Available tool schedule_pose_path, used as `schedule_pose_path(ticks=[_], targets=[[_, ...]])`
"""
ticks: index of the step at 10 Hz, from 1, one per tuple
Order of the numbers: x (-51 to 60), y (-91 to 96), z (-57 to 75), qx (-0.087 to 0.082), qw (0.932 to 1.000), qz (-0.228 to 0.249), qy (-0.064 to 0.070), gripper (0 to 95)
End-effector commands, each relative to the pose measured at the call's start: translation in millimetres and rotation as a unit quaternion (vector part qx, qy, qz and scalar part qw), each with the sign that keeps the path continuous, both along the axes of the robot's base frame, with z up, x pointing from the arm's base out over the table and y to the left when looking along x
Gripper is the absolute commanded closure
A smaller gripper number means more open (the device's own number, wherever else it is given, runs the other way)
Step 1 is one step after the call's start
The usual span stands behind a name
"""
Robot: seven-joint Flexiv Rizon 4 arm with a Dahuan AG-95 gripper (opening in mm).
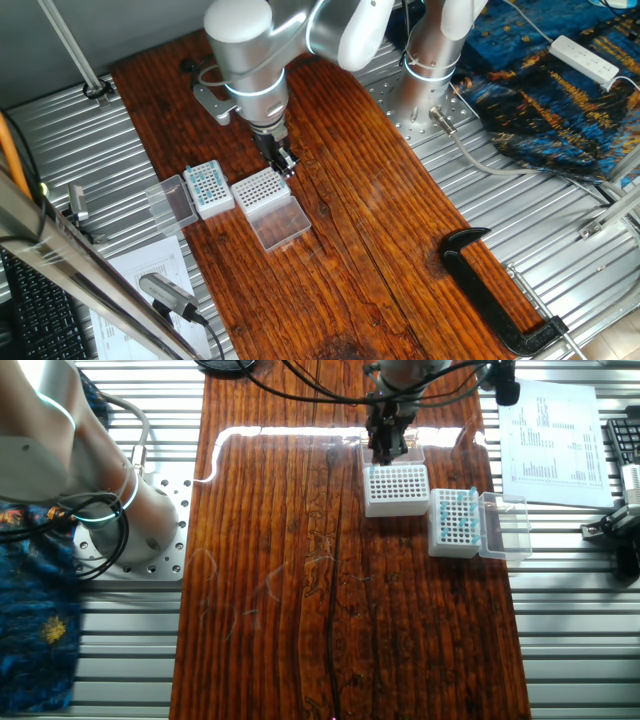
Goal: Transfer all medium pipette tips from one holder to another
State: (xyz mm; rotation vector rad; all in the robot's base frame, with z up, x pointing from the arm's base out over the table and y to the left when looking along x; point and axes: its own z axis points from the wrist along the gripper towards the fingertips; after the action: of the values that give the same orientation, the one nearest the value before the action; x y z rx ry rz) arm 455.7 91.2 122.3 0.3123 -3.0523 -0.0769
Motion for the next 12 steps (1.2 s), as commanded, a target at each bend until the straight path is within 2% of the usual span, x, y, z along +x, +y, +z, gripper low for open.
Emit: schedule_pose_path(ticks=[1, 2, 3, 5, 7, 10, 11, 12], targets=[[6.7, -7.1, -1.3, -0.001, 0.9994, 0.031, -0.011, 57.0], [17.3, -16.6, -0.7, 0.002, 0.9983, 0.057, -0.006, 57.0], [26.6, -23.2, 0.0, 0.004, 0.9973, 0.073, -0.003, 76.0], [51.2, -33.6, -2.5, 0.007, 0.9933, 0.115, -0.008, 76.0], [68.9, -39.2, -6.2, 0.008, 0.9912, 0.131, -0.014, 76.0], [86.9, -38.1, -12.9, 0.007, 0.9907, 0.134, -0.022, 76.0], [86.9, -38.3, -16.9, 0.009, 0.9907, 0.132, -0.03, 76.0], [87.2, -38.3, -16.2, 0.005, 0.9903, 0.135, -0.03, 76.0]])
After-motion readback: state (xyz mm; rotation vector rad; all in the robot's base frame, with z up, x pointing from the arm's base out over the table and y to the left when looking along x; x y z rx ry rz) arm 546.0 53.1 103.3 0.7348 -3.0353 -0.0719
